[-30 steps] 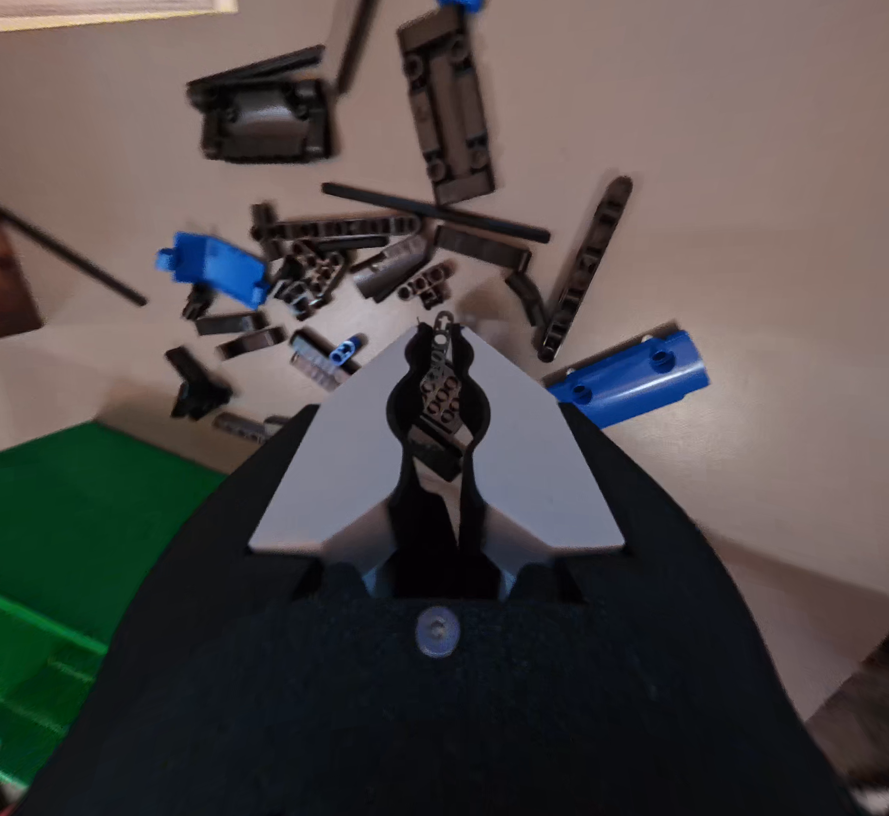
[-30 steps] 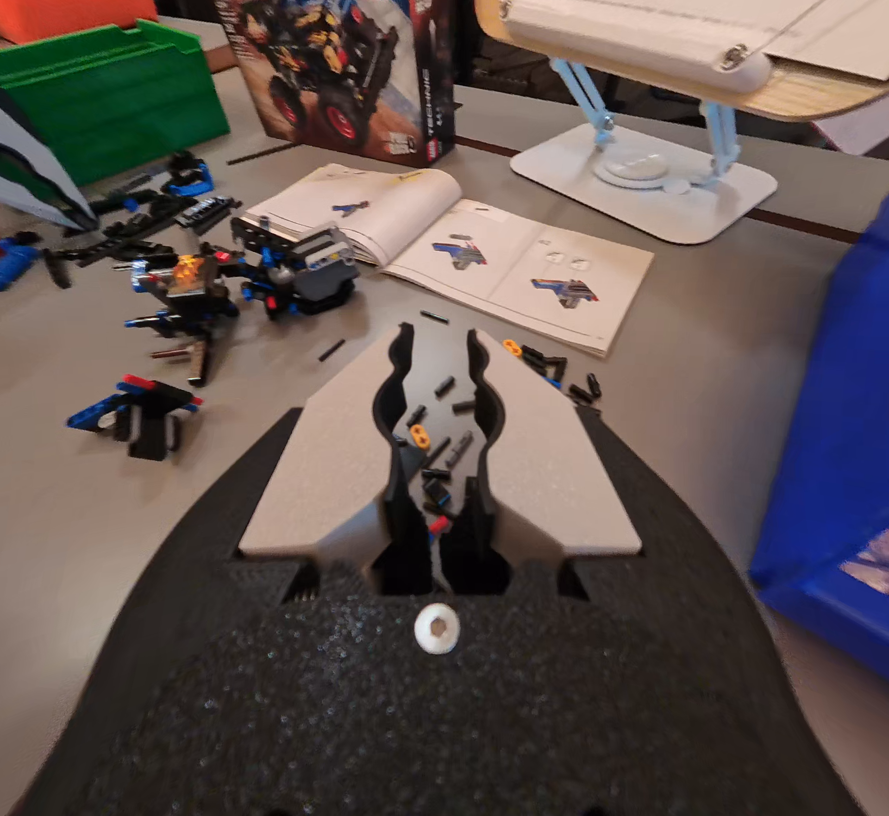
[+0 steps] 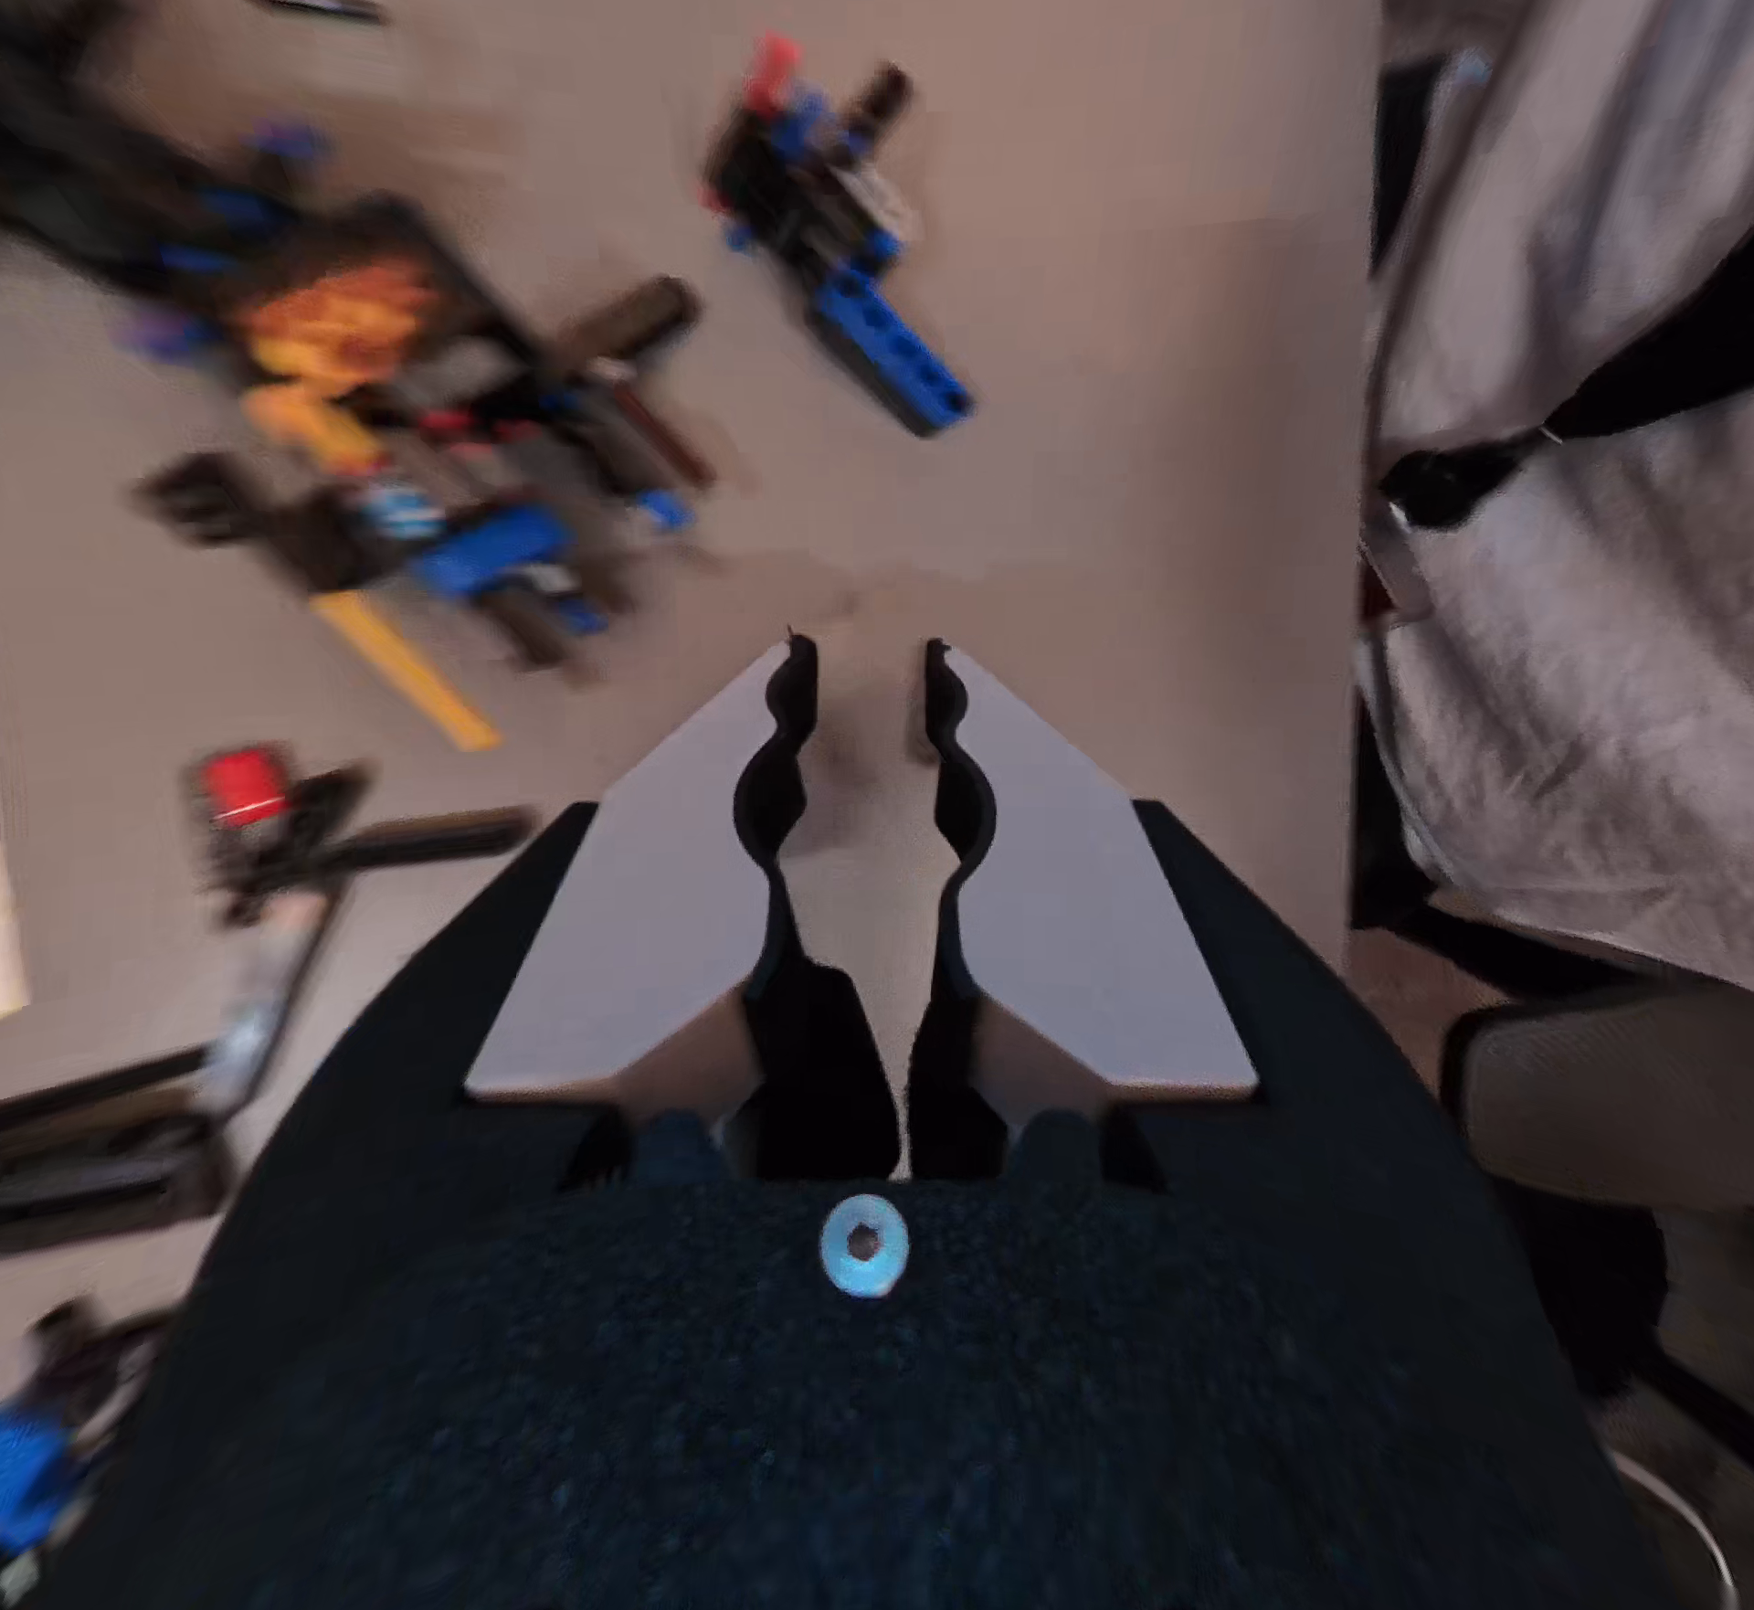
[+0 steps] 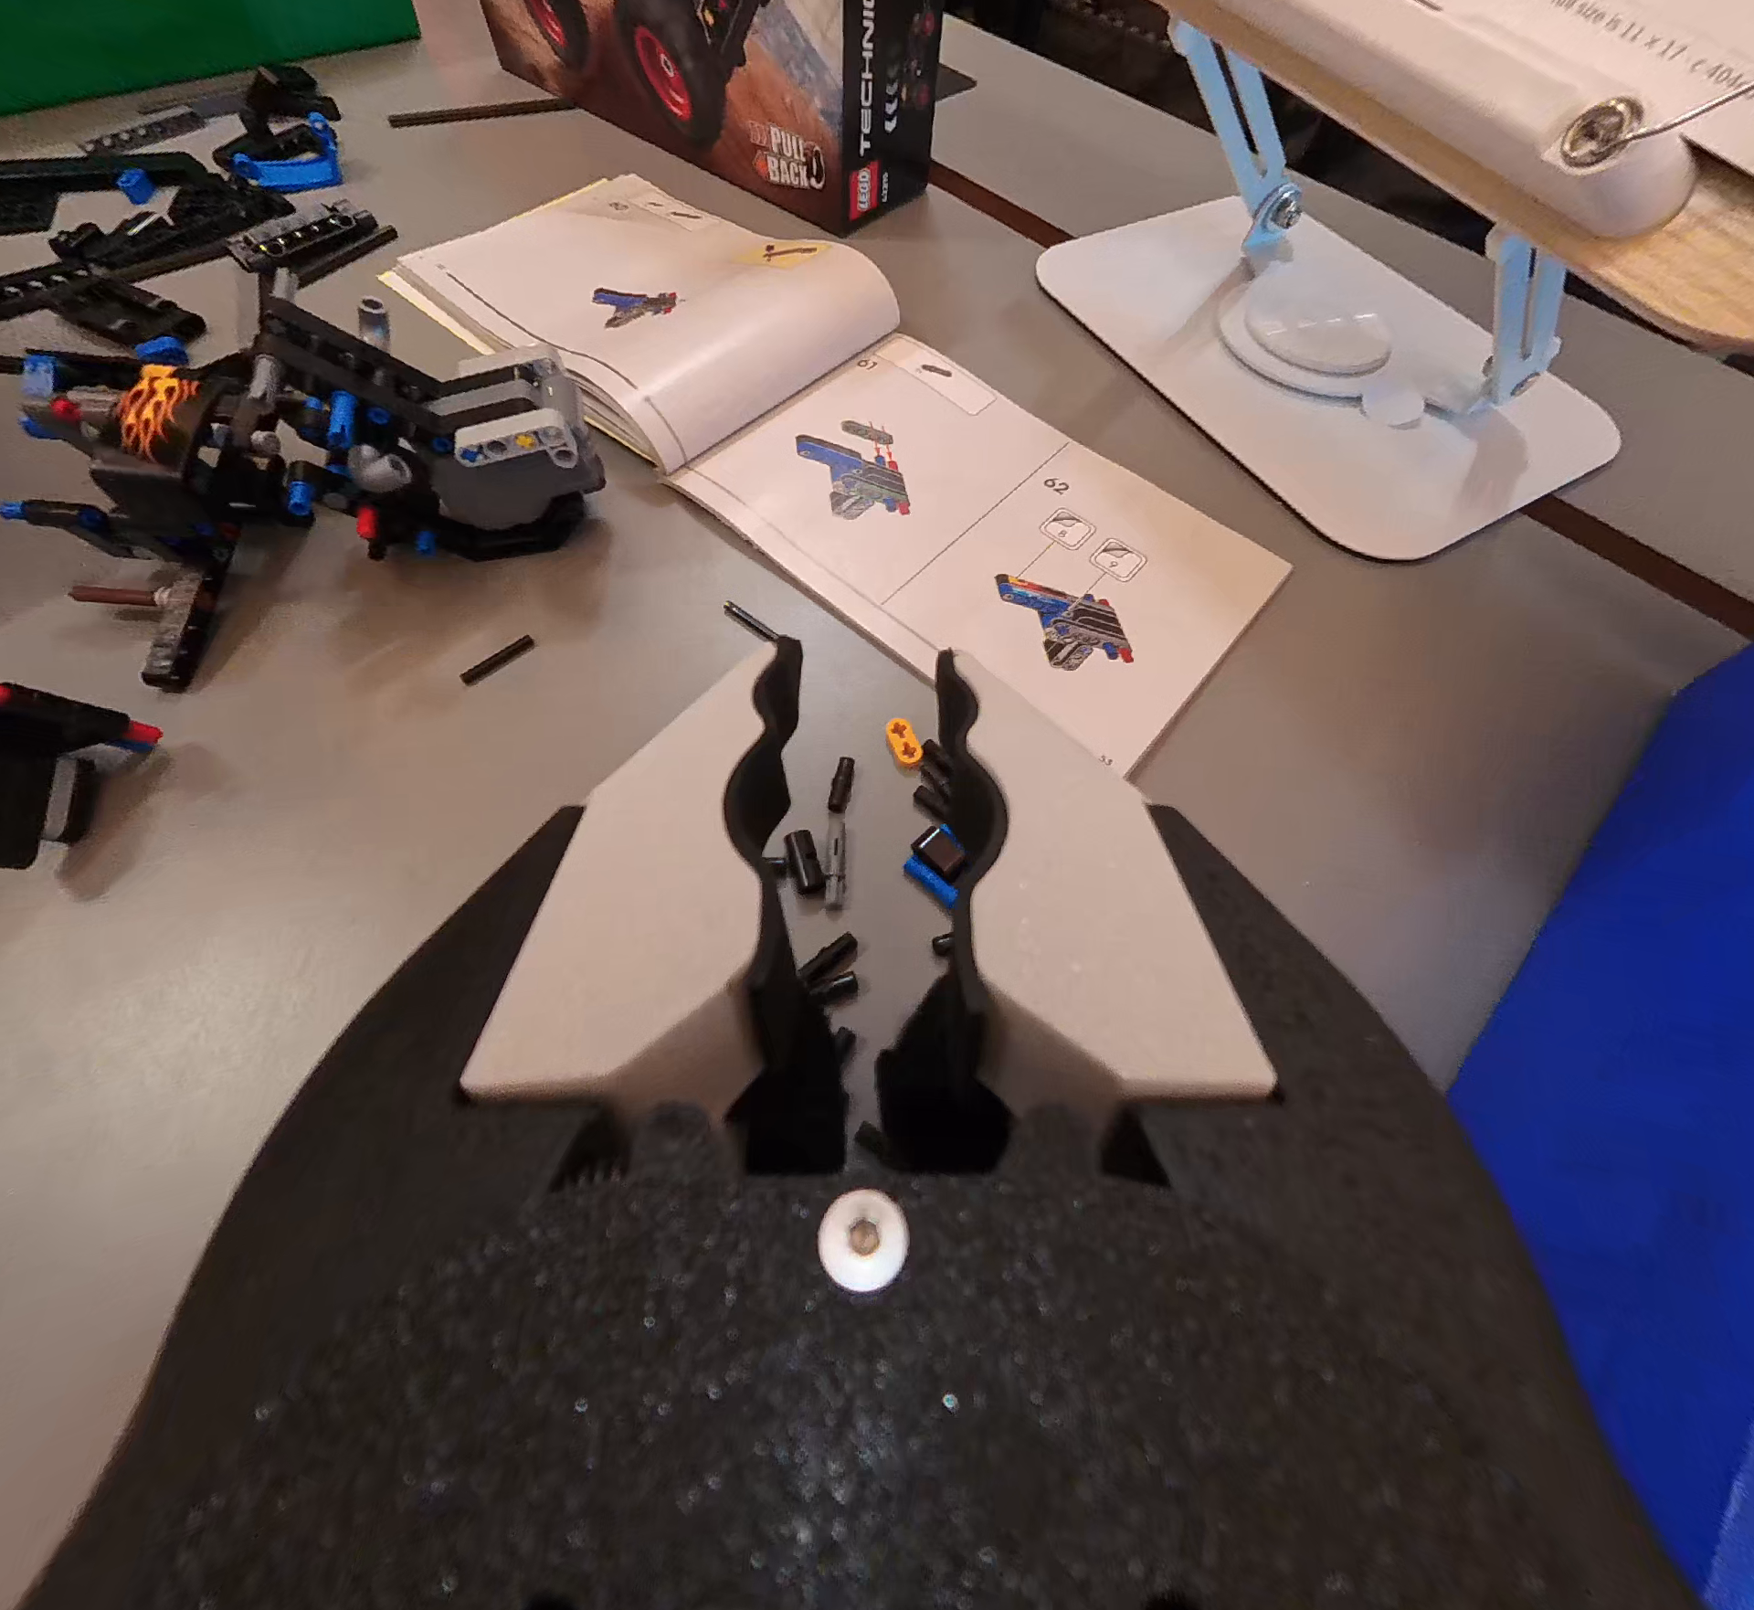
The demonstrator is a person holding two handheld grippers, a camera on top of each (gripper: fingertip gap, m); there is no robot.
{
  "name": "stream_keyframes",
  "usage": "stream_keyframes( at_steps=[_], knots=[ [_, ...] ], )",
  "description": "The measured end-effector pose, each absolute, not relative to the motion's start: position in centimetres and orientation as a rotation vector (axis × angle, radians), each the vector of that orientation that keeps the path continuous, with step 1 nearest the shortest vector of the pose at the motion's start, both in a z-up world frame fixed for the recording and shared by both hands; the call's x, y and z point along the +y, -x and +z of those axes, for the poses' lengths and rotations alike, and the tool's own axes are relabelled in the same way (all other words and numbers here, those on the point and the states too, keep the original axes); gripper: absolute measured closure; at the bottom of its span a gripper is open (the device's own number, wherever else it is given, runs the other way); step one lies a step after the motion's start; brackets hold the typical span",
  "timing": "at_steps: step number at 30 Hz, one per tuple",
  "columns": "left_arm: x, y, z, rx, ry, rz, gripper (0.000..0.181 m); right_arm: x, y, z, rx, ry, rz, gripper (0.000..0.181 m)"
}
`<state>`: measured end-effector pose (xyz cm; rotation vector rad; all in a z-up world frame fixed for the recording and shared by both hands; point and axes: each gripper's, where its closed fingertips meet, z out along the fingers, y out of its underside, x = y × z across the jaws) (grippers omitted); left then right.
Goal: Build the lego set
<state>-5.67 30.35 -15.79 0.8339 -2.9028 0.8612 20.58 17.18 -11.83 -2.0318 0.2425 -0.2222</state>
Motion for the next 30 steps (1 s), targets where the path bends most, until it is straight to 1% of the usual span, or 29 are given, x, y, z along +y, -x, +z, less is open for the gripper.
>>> stream_keyframes(
  at_steps=[1,4,7,9,12,16,23,27,30],
  knots=[
    [31.8,3.9,-15.1,-2.939,-0.897,0.869,0.161,17.1,-20.4,-11.9,0.235,2.033,-0.224,0.154],
    [37.9,-1.0,-15.1,-3.156,-1.044,0.62,0.162,17.3,-19.7,-12.1,0.22,2.039,-0.19,0.154],
    [40.6,-2.9,-16.4,-3.146,-1.079,0.442,0.164,17.7,-18.6,-12.0,0.236,2.021,-0.079,0.154],
    [40.7,-3.8,-16.8,-3.07,-1.133,0.467,0.162,17.8,-18.2,-11.5,0.295,1.976,0.053,0.153],
    [40.4,-4.2,-17.0,-3.038,-1.096,0.466,0.162,17.5,-18.8,-11.6,0.283,1.987,-0.001,0.153],
    [39.9,-3.9,-17.6,-2.924,-1.089,0.466,0.164,17.5,-18.5,-11.3,0.293,1.972,0.057,0.153],
    [40.4,-4.4,-18.5,-2.935,-1.017,0.4,0.164,17.5,-18.7,-11.6,0.282,1.983,0.039,0.153],
    [40.9,-4.6,-18.9,-2.972,-0.983,0.349,0.167,17.5,-18.8,-11.6,0.285,1.982,0.04,0.153],
    [41.2,-4.7,-19.0,-3.026,-0.928,0.321,0.173,17.4,-18.9,-11.6,0.284,1.985,0.034,0.154]
  ],
)
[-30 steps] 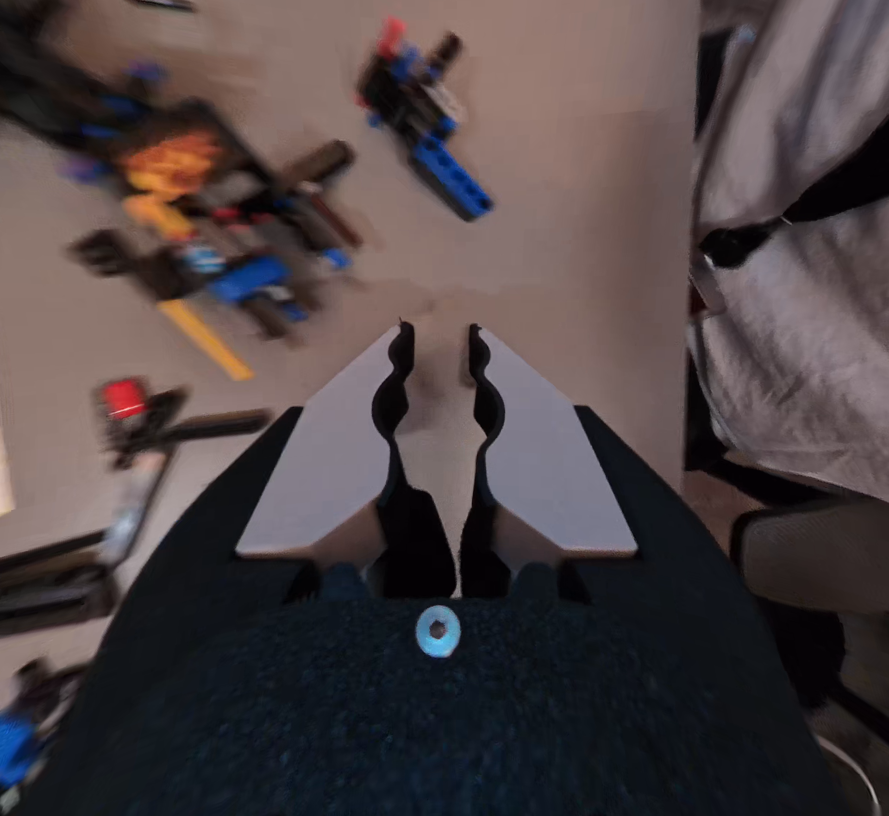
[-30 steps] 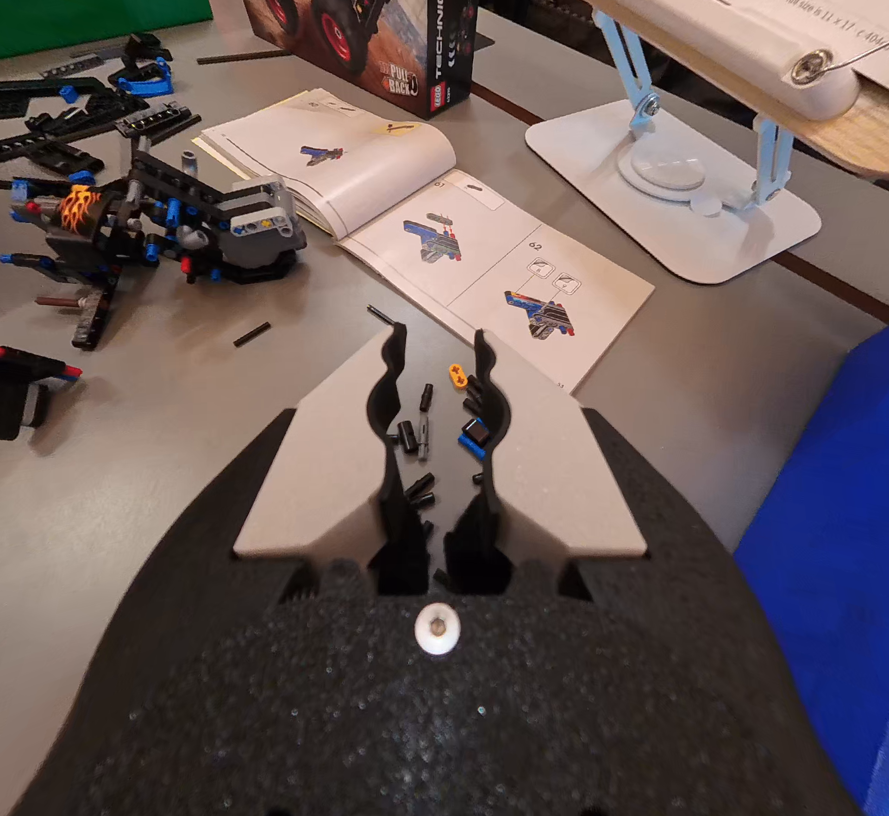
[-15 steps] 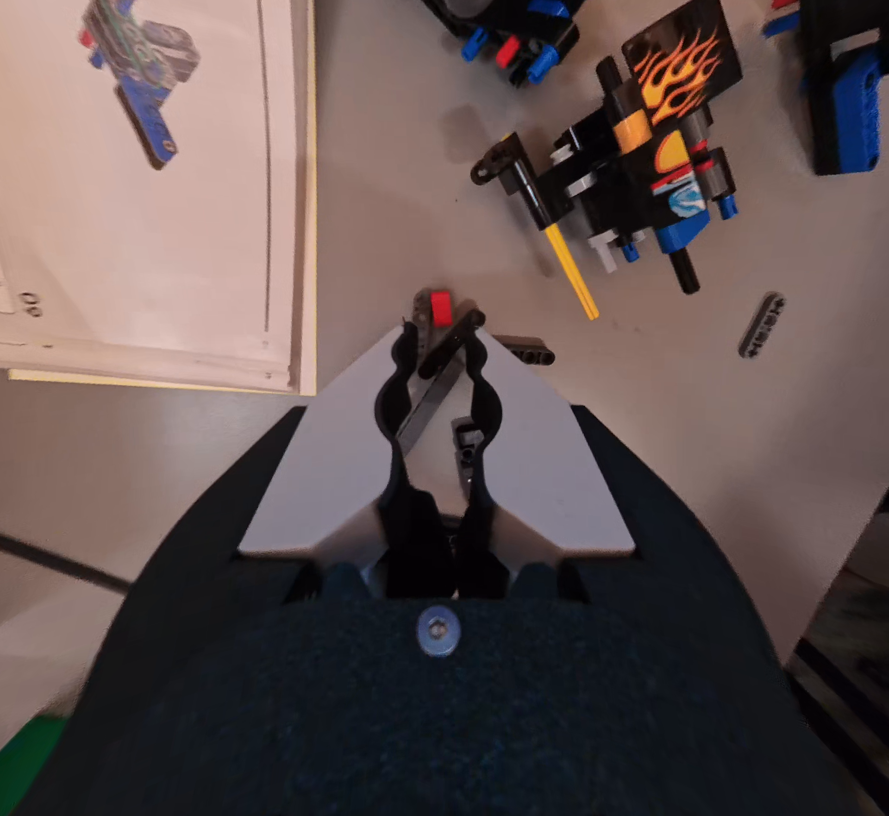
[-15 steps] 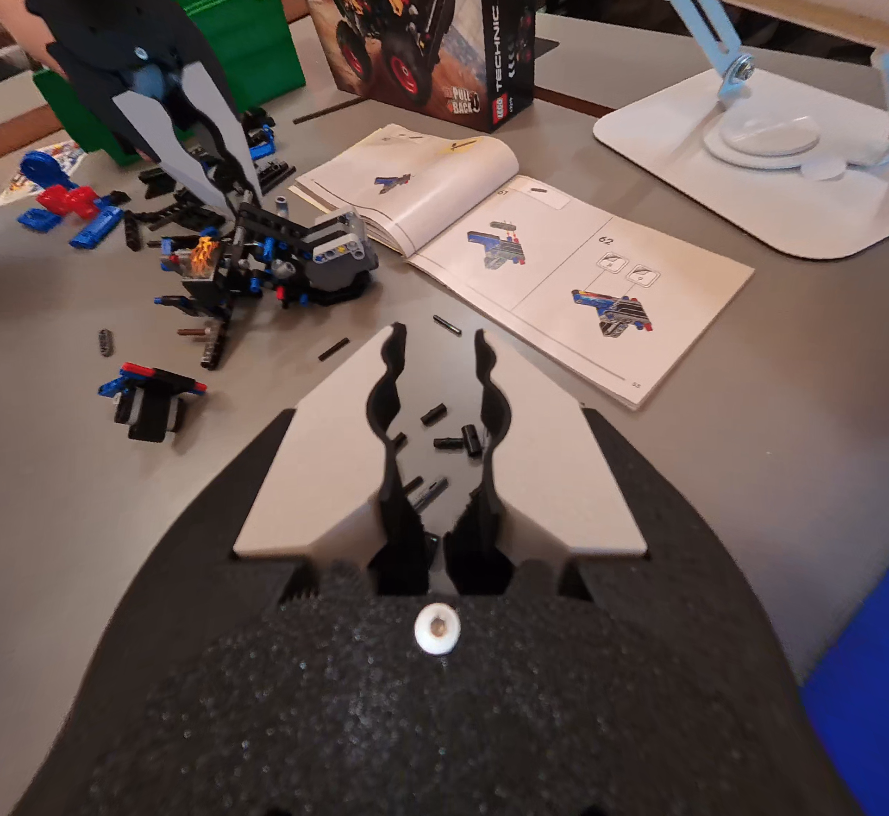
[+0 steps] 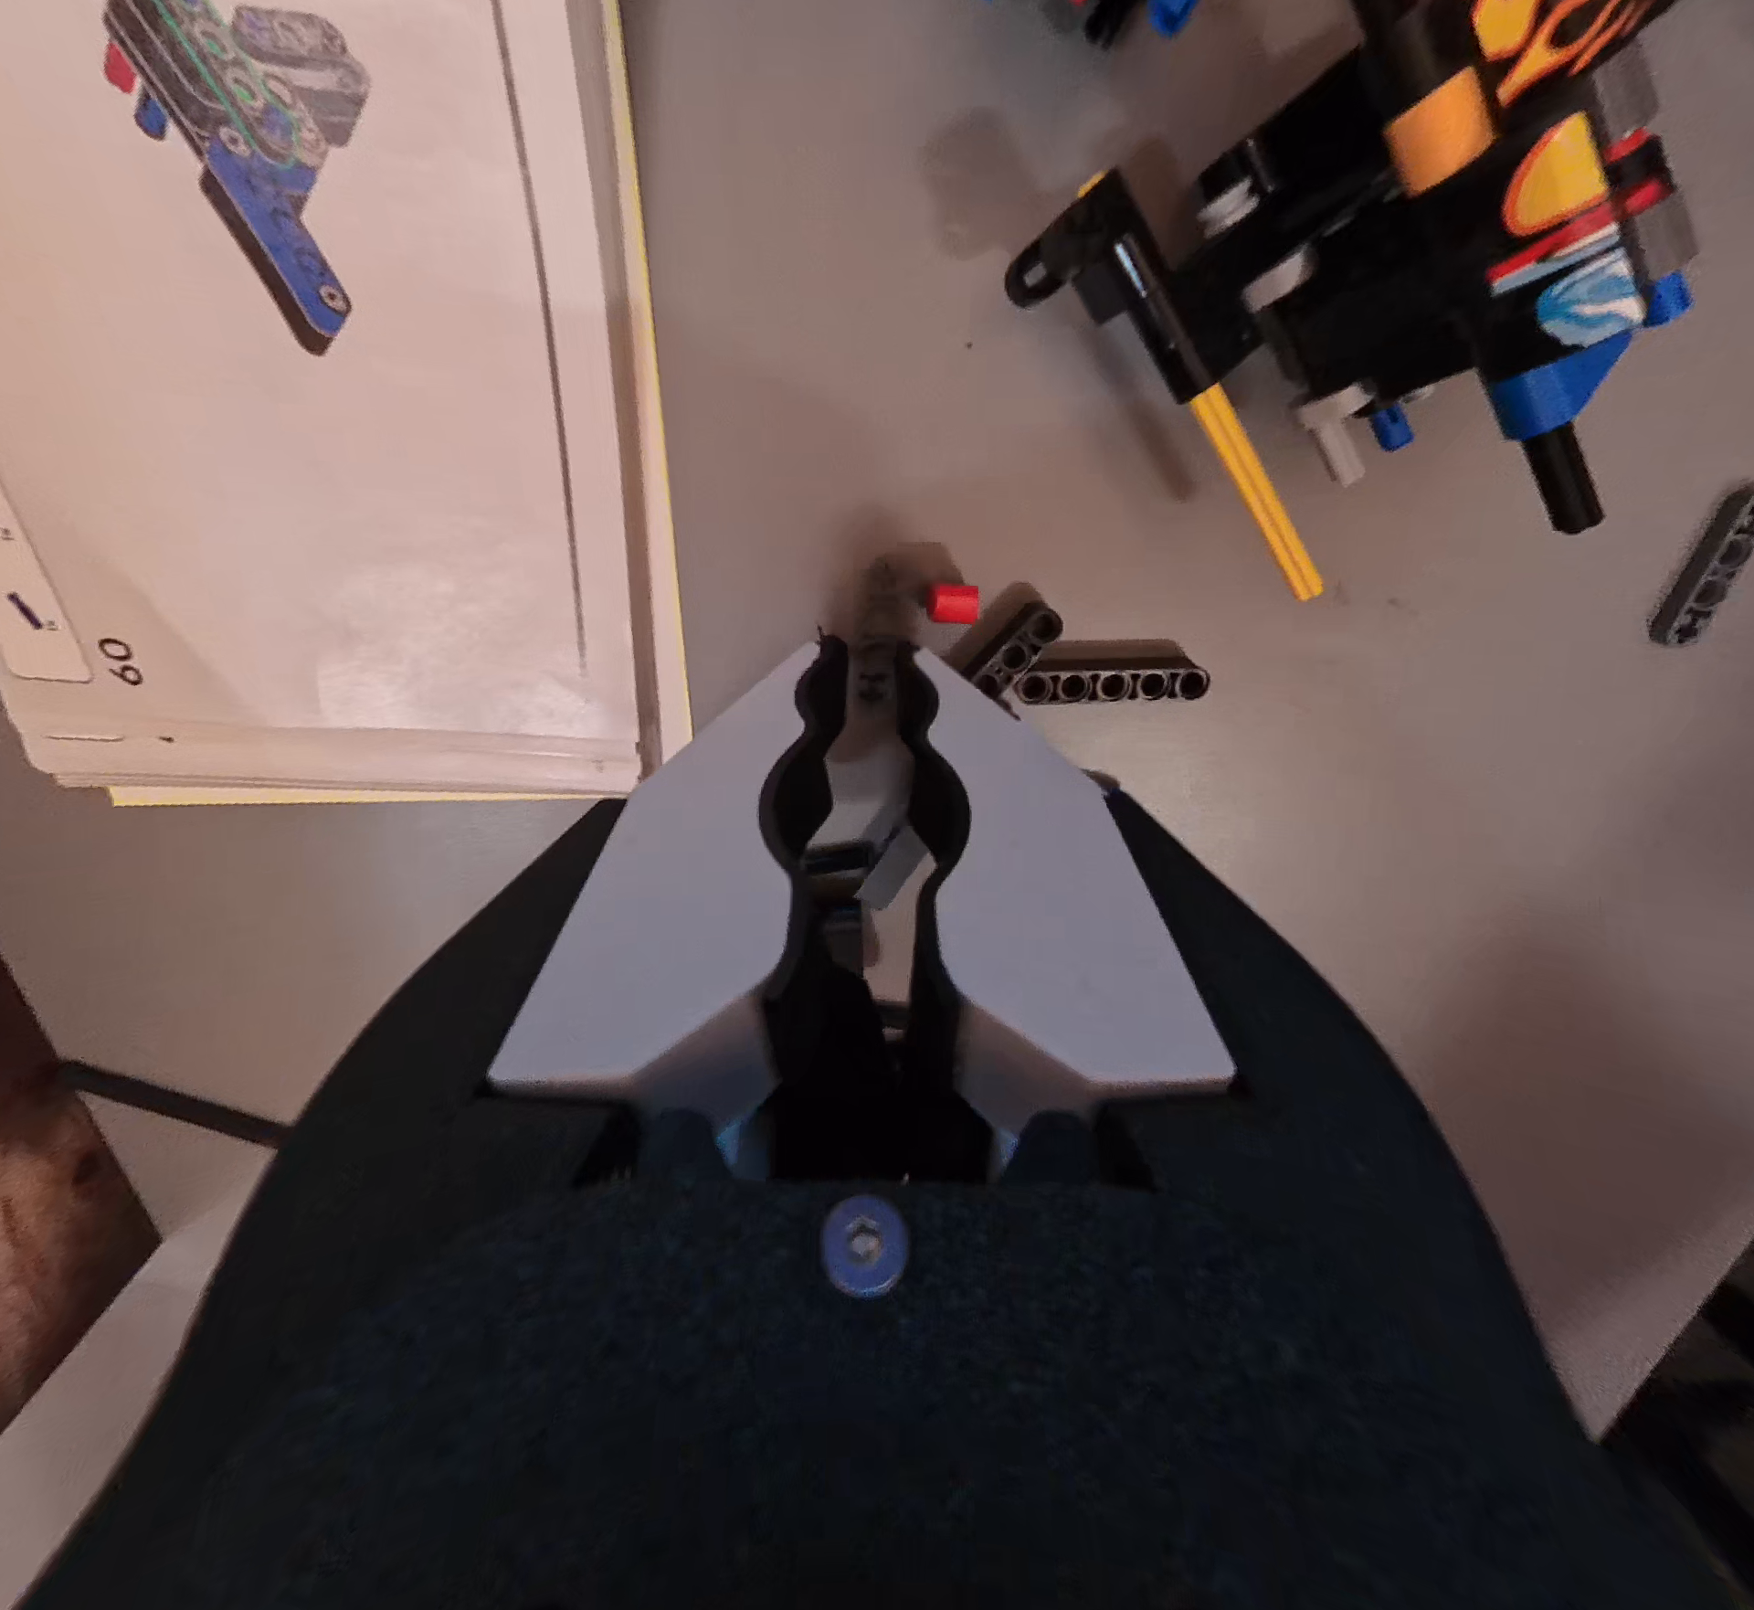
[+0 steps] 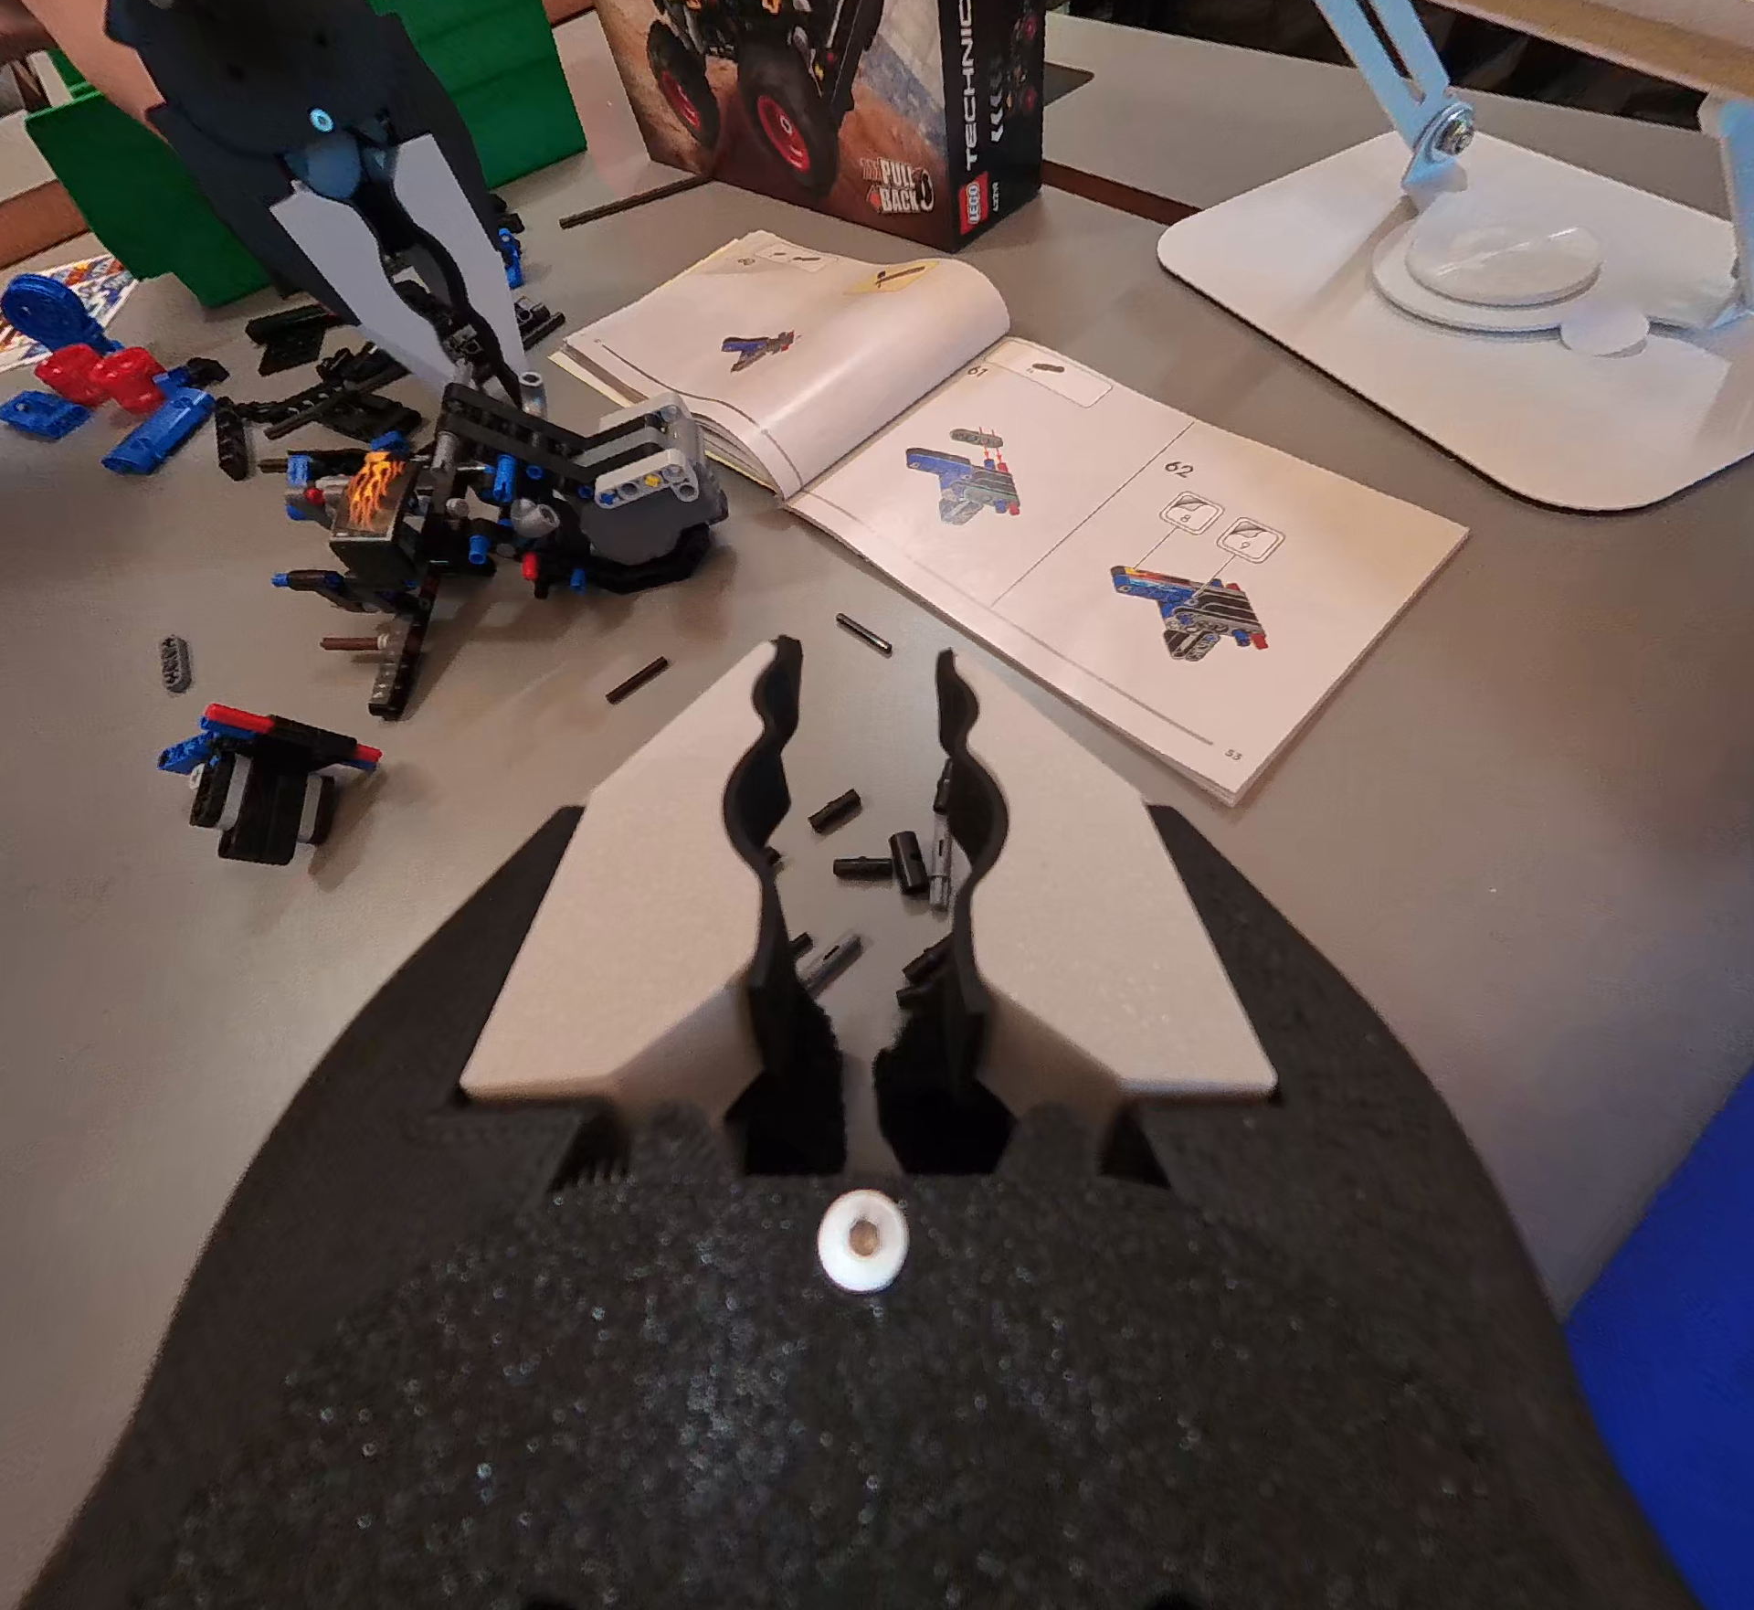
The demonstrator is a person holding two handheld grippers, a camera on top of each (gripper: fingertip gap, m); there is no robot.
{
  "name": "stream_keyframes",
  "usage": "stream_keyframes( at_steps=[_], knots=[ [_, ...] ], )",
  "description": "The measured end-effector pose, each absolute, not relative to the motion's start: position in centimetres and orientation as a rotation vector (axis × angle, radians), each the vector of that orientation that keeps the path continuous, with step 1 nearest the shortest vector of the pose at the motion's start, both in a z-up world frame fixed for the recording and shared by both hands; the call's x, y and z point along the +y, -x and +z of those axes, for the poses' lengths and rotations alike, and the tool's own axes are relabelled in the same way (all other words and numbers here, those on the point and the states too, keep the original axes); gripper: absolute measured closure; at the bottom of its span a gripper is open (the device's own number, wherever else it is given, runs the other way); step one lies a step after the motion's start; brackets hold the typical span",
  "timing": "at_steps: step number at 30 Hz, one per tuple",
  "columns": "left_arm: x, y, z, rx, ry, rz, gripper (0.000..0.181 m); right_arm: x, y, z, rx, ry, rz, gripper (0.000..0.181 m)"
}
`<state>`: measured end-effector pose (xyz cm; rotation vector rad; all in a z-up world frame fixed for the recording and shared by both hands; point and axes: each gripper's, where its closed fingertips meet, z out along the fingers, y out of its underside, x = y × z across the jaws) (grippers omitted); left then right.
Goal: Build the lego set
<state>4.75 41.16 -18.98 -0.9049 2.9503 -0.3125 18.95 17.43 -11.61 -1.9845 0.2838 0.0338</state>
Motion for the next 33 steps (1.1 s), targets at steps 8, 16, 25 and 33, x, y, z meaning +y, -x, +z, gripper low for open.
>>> stream_keyframes(
  at_steps=[8,16,25,33],
  knots=[
    [41.4,-5.8,-18.2,2.837,0.832,-0.332,0.175,17.3,-19.5,-11.8,0.267,2.0,-0.042,0.154],
    [40.5,-3.7,-12.5,2.656,0.919,-0.551,0.176,17.0,-19.9,-11.7,0.258,2.009,-0.091,0.154],
    [29.5,8.1,-13.6,2.804,0.851,-0.887,0.176,17.1,-19.6,-12.0,0.254,2.017,-0.084,0.155],
    [24.6,11.0,-17.3,2.77,0.937,-0.865,0.175,17.1,-19.6,-12.4,0.24,2.035,-0.093,0.155]
  ],
)
